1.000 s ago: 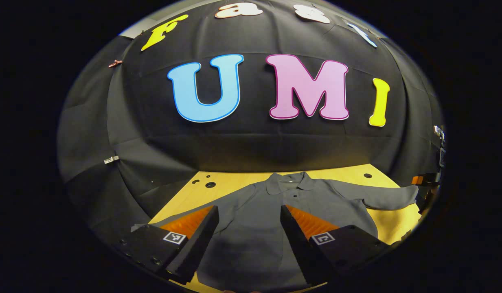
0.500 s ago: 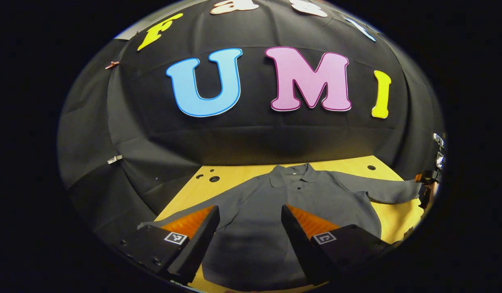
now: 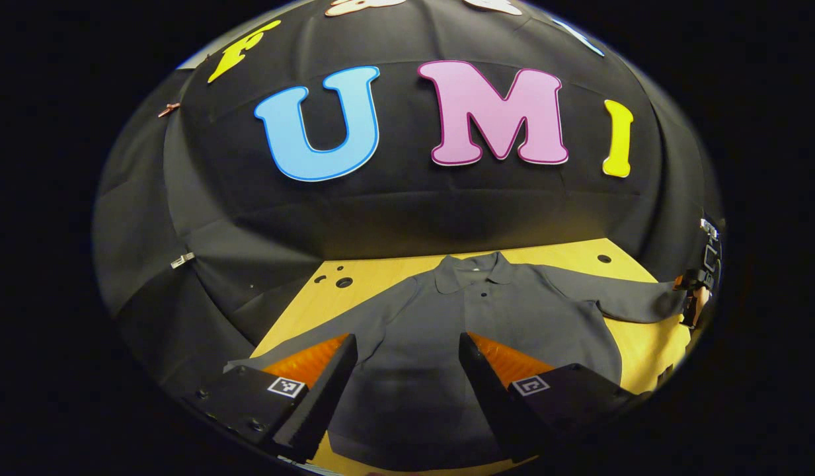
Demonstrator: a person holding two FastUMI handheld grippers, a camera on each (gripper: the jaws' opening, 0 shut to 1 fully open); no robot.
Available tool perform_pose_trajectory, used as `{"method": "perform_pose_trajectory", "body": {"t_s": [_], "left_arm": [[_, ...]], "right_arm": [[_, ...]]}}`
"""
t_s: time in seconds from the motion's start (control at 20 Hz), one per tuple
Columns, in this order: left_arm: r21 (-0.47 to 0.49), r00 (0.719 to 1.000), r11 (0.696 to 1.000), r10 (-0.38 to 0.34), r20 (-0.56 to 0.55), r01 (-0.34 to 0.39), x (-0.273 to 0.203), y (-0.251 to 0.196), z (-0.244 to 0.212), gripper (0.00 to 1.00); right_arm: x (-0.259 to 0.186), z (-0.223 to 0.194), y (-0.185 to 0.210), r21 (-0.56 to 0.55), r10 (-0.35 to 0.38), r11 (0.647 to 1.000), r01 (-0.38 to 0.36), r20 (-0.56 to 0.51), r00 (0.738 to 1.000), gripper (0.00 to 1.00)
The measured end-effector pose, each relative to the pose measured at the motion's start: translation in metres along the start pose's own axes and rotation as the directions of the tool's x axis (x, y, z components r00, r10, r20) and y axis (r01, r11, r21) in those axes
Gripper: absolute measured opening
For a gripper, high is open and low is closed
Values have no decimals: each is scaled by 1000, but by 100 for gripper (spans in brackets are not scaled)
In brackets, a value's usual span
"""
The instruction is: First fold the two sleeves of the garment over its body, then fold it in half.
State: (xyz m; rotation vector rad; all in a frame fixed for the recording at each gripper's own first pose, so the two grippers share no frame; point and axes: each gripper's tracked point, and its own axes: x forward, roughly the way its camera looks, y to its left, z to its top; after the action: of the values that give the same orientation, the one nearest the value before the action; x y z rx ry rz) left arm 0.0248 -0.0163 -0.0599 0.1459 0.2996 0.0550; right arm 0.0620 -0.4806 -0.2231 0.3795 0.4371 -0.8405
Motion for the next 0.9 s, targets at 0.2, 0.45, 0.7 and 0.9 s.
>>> {"method": "perform_pose_trajectory", "body": {"t_s": [0.2, 0.45, 0.7, 0.9], "left_arm": [[33, 1000, 999, -10, -12, 10, 10, -9, 9, 98], [29, 1000, 999, -15, -23, 16, 11, -12, 11, 98], [-4, 999, 1000, 6, -44, -6, 7, -5, 3, 98], [-19, 999, 1000, 14, -39, -15, 2, 1, 2, 98]], "right_arm": [[19, -10, -7, 39, -38, 998, 40, -48, 998, 99], [29, -21, -9, 55, -23, 998, 29, -105, 994, 75], [28, -15, 4, 64, -1, 998, 7, -85, 996, 24], [13, -7, 16, 3, 23, 1000, -23, -60, 998, 8]]}}
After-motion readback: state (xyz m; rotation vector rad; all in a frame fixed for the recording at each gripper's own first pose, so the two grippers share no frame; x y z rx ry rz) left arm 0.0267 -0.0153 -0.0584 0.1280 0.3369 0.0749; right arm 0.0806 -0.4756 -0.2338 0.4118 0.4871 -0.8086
